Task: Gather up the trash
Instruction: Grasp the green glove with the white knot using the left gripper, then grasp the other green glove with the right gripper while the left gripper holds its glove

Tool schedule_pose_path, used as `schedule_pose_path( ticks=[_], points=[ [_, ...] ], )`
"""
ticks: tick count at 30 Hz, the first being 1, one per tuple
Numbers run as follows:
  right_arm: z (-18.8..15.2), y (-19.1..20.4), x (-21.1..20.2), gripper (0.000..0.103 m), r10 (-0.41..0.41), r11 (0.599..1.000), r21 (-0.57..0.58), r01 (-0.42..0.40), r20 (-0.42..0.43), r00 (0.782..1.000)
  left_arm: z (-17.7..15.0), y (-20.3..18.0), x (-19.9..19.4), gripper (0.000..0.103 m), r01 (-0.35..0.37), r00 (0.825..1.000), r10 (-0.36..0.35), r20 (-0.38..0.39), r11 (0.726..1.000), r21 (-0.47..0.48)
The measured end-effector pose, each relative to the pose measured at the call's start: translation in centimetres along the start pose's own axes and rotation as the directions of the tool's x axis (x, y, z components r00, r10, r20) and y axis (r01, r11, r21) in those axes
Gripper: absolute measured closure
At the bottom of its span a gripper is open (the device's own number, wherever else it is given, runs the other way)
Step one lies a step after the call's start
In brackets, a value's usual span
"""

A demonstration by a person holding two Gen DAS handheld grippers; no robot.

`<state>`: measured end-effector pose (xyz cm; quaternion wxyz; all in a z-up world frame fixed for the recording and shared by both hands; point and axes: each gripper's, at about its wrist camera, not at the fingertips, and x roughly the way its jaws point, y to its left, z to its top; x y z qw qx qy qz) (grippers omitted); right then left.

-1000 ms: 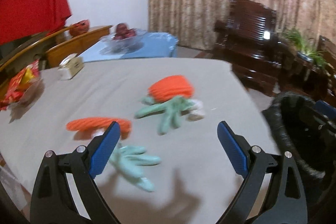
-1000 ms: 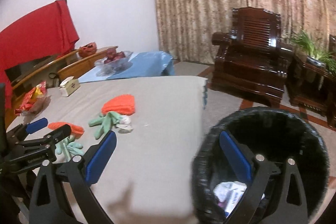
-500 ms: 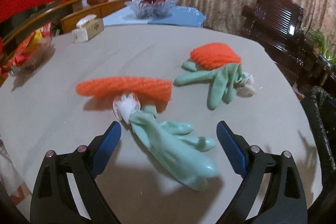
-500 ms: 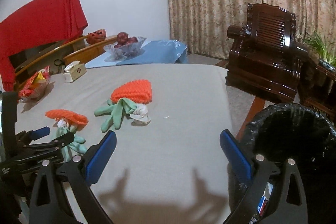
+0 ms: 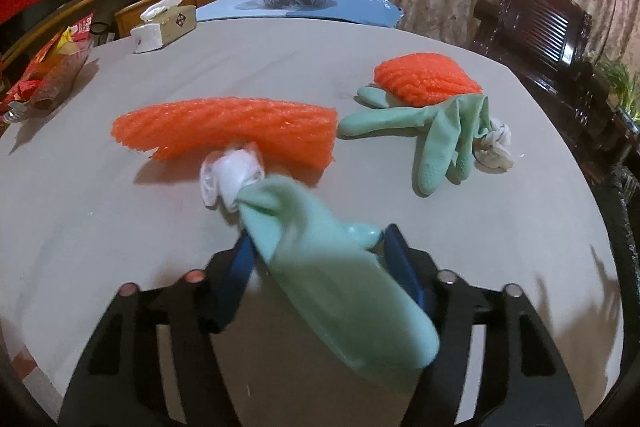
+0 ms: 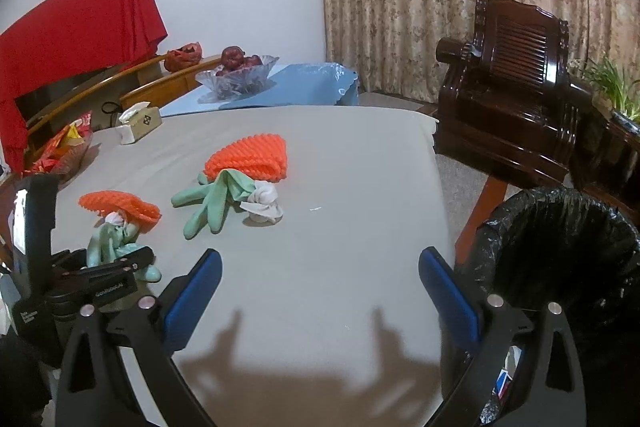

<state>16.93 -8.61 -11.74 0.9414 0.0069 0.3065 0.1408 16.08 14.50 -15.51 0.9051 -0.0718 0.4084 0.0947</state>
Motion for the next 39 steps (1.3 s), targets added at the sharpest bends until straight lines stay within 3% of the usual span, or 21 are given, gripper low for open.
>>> schedule_pose_path(
  ticks=[3, 6, 9, 15, 22, 28, 39],
  points=[
    [0.0, 0.1, 0.2, 0.006, 0.003, 1.000, -0.001, -0.003, -0.002, 1.000, 0.1, -0.3, -0.6, 0.058, 0.005, 1.000, -0.005, 0.019, 1.000, 0.012],
    [0.0, 0.2, 0.2, 0.006, 0.007, 1.000, -0.005, -0.007, -0.005, 1.000, 0.3, -0.6, -1.3, 0.080, 0.018, 0.999, -0.018, 0.033, 1.000, 0.014],
    [0.1, 0.4, 0.2, 0.006, 0.011, 1.000, -0.010, -0.011, -0.004, 1.000, 0.5, -0.4, -2.1, 0.089, 0.065, 0.997, -0.065, 0.030, 0.998, 0.001],
    [0.2, 0.7, 0.0, 0.006, 0.017, 1.000, -0.014, -0.017, 0.001, 1.000, 0.8, -0.7, -4.6, 0.092, 0.140, 0.988, -0.140, 0.058, 0.990, 0.005],
    [0.7, 0.6, -0.1, 0.006, 0.019, 1.000, -0.006, -0.019, 0.013, 1.000, 1.8, -1.0, -6.7, 0.092, 0.266, 0.961, -0.262, 0.087, 0.963, -0.037],
    [1.1, 0.6, 0.1, 0.006, 0.018, 1.000, -0.005, -0.018, 0.015, 1.000, 2.8, -0.3, -6.3, 0.092, 0.236, 0.968, -0.229, 0.105, 0.969, -0.065],
    [2.7, 1.9, 3.1, 0.006, 0.041, 0.999, -0.001, -0.041, 0.010, 0.999, 3.6, 0.8, -5.0, 0.092, 0.153, 0.981, -0.147, 0.128, 0.988, -0.036]
  ],
)
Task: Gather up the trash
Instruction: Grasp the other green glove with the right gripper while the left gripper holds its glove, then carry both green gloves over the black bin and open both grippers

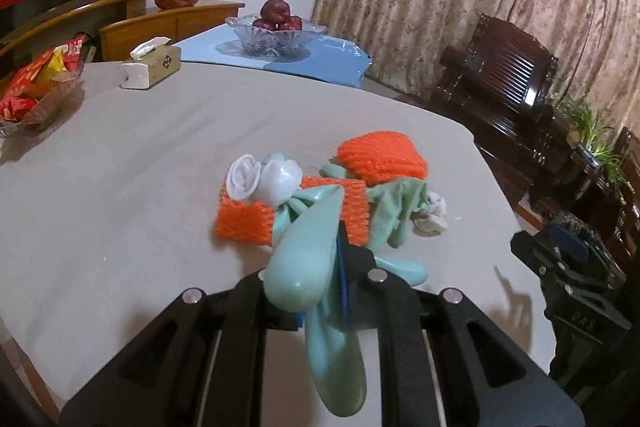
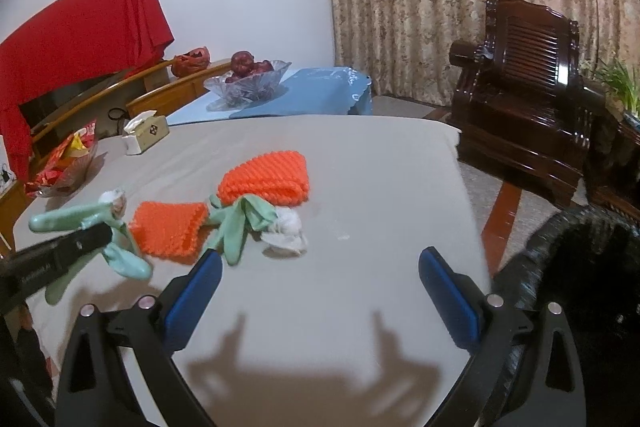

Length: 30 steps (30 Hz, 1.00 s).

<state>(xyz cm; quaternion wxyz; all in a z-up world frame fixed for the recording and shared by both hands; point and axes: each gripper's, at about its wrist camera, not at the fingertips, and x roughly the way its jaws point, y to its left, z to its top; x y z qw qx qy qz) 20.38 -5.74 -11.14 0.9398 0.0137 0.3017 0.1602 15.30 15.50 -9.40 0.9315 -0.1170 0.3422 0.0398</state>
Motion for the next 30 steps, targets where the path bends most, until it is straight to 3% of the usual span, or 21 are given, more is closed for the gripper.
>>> schedule_pose_path(
  ticks=[16, 19, 22, 26, 30],
  points=[
    [2.4, 3.5, 10.8, 0.006, 0.038, 0.999, -0.010, -0.040, -0.134, 0.990, 1.7, 1.9, 2.5, 0.092, -0.039, 0.999, 0.039, 0.010, 0.999, 0.022],
    [2.2, 3.9, 12.6, 0.008, 0.049, 0.998, -0.021, -0.055, -0.214, 0.976, 1.7, 2.1, 2.6, 0.092, -0.040, 0.999, 0.040, 0.008, 0.999, 0.020],
    [2.0, 3.8, 13.4, 0.032, 0.096, 0.995, -0.008, -0.102, -0.256, 0.962, 1.8, 2.1, 2.7, 0.092, -0.039, 0.999, 0.039, 0.007, 0.999, 0.019],
    [1.7, 3.5, 13.0, 0.053, 0.131, 0.991, 0.006, -0.134, -0.253, 0.958, 1.7, 1.9, 2.7, 0.092, -0.033, 0.999, 0.033, 0.007, 0.999, 0.024],
    [1.2, 2.9, 11.7, 0.063, 0.174, 0.985, 0.036, -0.170, -0.250, 0.952, 1.7, 1.5, 2.5, 0.092, -0.026, 1.000, 0.026, 0.010, 0.999, 0.030]
  ],
)
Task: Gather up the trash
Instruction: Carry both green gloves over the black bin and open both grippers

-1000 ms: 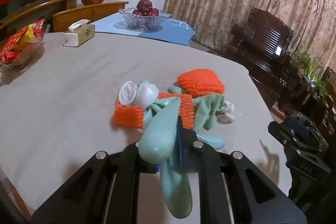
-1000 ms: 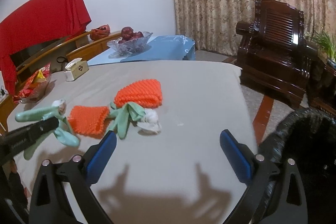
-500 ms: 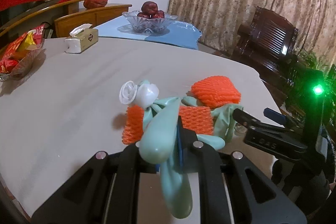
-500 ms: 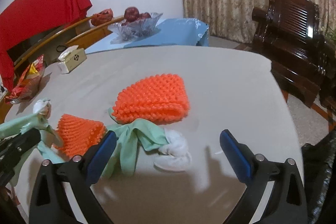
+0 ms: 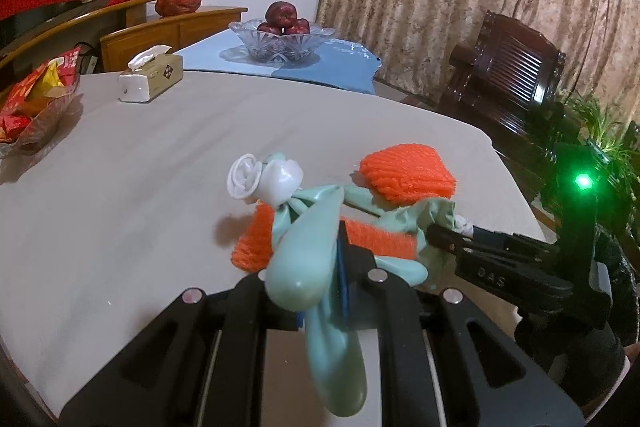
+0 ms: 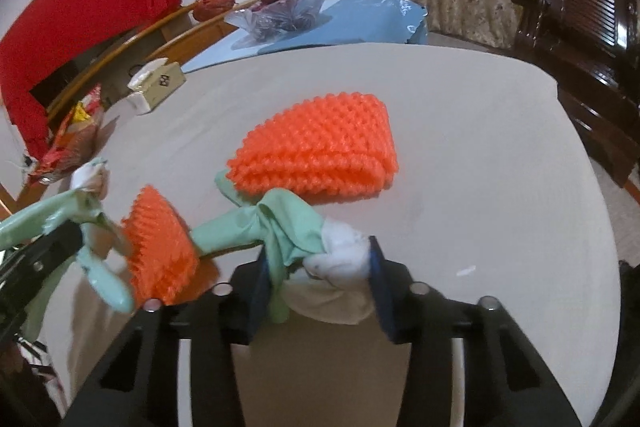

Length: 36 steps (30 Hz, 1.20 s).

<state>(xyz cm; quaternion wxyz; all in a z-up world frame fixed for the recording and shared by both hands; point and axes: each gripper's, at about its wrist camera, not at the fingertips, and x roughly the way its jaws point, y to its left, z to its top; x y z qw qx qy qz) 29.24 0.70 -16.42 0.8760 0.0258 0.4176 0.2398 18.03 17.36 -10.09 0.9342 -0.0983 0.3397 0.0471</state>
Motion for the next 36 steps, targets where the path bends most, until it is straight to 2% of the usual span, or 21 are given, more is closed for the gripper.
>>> schedule_pose_path(
  ticks=[4, 10, 19, 28, 36],
  points=[
    [-1.0, -0.1, -1.8, 0.065, -0.016, 1.000, 0.005, 0.016, 0.014, 1.000, -0.2, -0.5, -0.6, 0.092, 0.010, 1.000, -0.010, 0.004, 1.000, 0.012],
    [-2.0, -0.9, -6.4, 0.065, -0.095, 0.995, 0.040, 0.091, 0.111, 0.989, -0.4, -1.8, -1.2, 0.092, 0.036, 0.999, -0.036, 0.007, 0.999, 0.030],
    [-2.5, -2.6, -12.6, 0.065, -0.141, 0.989, 0.069, 0.129, 0.202, 0.969, -0.4, -6.3, -3.6, 0.092, 0.125, 0.991, -0.128, 0.035, 0.989, 0.079],
    [-3.9, -5.1, -19.4, 0.065, -0.197, 0.979, 0.106, 0.173, 0.288, 0.937, -0.4, -11.6, -5.9, 0.092, 0.216, 0.973, -0.225, 0.050, 0.966, 0.144],
    [-6.0, -8.9, -25.5, 0.065, -0.295, 0.953, 0.177, 0.247, 0.343, 0.892, -1.4, -17.5, -7.2, 0.092, 0.313, 0.945, -0.326, 0.033, 0.927, 0.207]
  ],
)
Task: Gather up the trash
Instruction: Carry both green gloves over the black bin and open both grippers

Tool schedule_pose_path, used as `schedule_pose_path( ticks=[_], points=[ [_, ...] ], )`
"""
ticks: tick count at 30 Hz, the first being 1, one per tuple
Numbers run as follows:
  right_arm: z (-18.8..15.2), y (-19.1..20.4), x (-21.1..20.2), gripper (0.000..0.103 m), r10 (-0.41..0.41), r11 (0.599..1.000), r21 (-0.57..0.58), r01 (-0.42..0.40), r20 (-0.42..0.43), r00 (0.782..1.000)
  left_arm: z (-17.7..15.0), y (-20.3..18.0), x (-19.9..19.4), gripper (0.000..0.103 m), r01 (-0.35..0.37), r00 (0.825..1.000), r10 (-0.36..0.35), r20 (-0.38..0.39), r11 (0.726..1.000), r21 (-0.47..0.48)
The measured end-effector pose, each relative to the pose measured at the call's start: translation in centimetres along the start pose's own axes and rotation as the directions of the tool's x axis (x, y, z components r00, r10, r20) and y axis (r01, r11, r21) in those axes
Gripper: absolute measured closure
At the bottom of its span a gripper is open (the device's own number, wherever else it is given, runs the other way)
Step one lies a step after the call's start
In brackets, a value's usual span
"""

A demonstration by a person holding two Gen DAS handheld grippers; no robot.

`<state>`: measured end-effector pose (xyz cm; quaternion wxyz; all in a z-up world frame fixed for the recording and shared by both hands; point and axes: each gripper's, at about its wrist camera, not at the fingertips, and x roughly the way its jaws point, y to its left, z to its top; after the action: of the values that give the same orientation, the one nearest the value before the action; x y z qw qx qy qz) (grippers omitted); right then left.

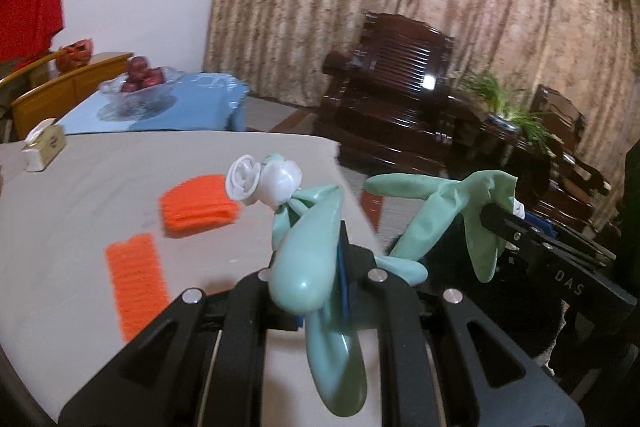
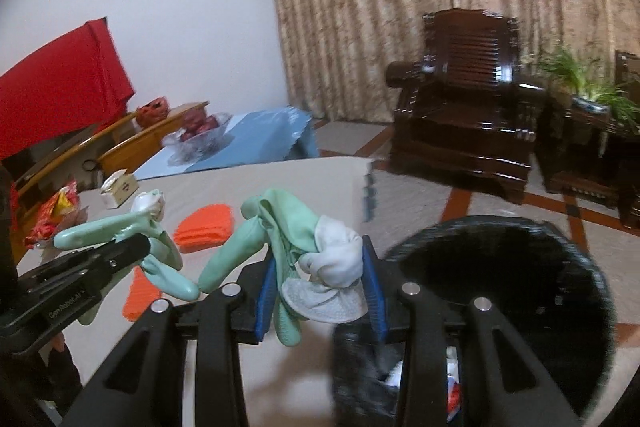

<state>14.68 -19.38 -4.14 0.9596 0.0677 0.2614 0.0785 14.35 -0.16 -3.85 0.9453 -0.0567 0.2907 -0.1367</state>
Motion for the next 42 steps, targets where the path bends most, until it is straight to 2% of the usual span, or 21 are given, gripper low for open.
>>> schedule_pose_path(
  ticks=[6, 13, 23, 29, 37, 39, 41, 42],
  points=[
    [-0.6, -4.4, -3.1, 0.065, -0.085, 0.996, 0.037, 0.084, 0.024, 0.996, -0.2, -5.4, 1.4, 0.092, 0.089, 0.996, -0.089, -0.014, 0.995, 0.054],
    [-1.7, -9.7, -6.0, 0.065, -0.189, 0.979, 0.087, 0.186, 0.029, 0.981, -1.3, -11.3, 3.8, 0.092, 0.185, 0.982, -0.180, -0.053, 0.976, 0.111],
    [-3.2, -14.9, -7.7, 0.065, -0.279, 0.952, 0.130, 0.276, 0.007, 0.960, -2.7, -17.1, 7.1, 0.092, 0.241, 0.969, -0.228, -0.096, 0.956, 0.169],
    [-4.2, -17.0, -7.1, 0.065, -0.305, 0.941, 0.146, 0.306, -0.029, 0.952, -3.9, -19.1, 9.6, 0.092, 0.263, 0.960, -0.237, -0.153, 0.947, 0.185],
    [-5.8, -17.6, -5.6, 0.064, -0.313, 0.937, 0.132, 0.322, -0.083, 0.946, -5.0, -19.7, 12.3, 0.090, 0.278, 0.949, -0.237, -0.209, 0.939, 0.201],
    [-6.1, -17.8, -5.2, 0.059, -0.313, 0.937, 0.129, 0.324, -0.096, 0.945, -5.1, -19.6, 12.6, 0.086, 0.283, 0.947, -0.240, -0.216, 0.938, 0.199],
    [-6.4, -17.8, -5.0, 0.054, -0.312, 0.938, 0.128, 0.323, -0.104, 0.945, -4.9, -19.5, 12.7, 0.075, 0.285, 0.946, -0.242, -0.215, 0.938, 0.197],
    [-6.4, -17.9, -5.0, 0.048, -0.310, 0.938, 0.129, 0.322, -0.103, 0.945, -4.7, -19.2, 12.7, 0.070, 0.291, 0.945, -0.251, -0.210, 0.937, 0.192]
  ],
)
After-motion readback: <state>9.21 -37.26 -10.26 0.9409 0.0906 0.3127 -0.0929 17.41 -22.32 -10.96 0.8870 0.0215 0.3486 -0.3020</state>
